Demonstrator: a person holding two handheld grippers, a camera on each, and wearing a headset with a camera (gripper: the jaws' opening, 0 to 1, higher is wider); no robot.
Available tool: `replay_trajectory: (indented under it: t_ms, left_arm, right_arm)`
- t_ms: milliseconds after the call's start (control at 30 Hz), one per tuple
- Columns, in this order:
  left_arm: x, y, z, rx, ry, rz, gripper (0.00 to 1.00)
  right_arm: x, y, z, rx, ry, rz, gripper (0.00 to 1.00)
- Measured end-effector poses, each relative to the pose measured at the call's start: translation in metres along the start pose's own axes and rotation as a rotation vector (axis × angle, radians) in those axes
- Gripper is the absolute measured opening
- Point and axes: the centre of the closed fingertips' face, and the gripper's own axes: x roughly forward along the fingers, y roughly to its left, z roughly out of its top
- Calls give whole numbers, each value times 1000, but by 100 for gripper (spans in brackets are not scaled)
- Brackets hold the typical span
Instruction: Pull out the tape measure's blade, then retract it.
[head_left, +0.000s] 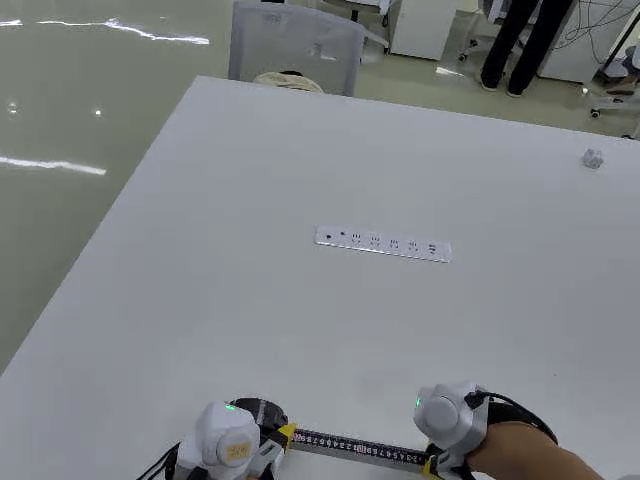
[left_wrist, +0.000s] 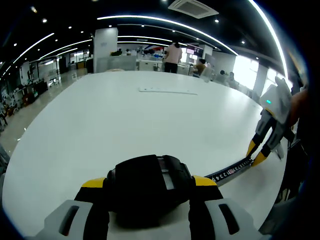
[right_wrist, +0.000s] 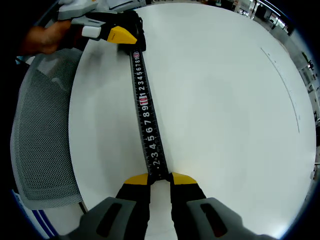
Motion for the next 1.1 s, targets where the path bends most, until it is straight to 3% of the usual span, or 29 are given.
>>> replay_trajectory:
  t_ms: [1100]
  left_arm:
    - [1, 0, -1, -11, 18, -10, 61]
  right_arm:
    - [3, 4, 15, 1, -15, -9, 15]
